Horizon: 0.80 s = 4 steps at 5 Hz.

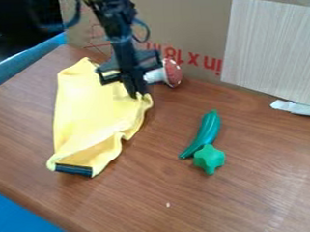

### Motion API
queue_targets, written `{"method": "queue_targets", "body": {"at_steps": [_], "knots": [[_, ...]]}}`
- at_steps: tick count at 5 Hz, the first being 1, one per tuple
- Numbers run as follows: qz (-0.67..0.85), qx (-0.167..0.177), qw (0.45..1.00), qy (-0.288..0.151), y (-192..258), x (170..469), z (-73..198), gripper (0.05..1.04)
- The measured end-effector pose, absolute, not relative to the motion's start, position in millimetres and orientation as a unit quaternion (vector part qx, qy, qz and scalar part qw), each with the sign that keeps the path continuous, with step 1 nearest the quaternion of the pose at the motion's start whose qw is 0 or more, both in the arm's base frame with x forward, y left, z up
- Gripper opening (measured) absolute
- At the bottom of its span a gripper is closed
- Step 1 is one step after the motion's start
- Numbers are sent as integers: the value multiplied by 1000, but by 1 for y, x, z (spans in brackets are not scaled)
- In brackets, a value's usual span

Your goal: Unfold the cloth from top right to bottom left

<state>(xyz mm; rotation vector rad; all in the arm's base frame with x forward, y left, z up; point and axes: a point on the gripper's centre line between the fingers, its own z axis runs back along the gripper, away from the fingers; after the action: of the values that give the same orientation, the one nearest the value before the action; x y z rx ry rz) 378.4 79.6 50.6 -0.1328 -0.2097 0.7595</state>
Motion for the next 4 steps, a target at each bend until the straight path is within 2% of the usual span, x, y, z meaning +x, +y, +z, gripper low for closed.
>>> {"method": "queue_targets", "body": {"at_steps": [2,4], "knots": [[372,-99,917,-102,105,367,68,55],[377,-132,910,-108,153,338,83,55]]}}
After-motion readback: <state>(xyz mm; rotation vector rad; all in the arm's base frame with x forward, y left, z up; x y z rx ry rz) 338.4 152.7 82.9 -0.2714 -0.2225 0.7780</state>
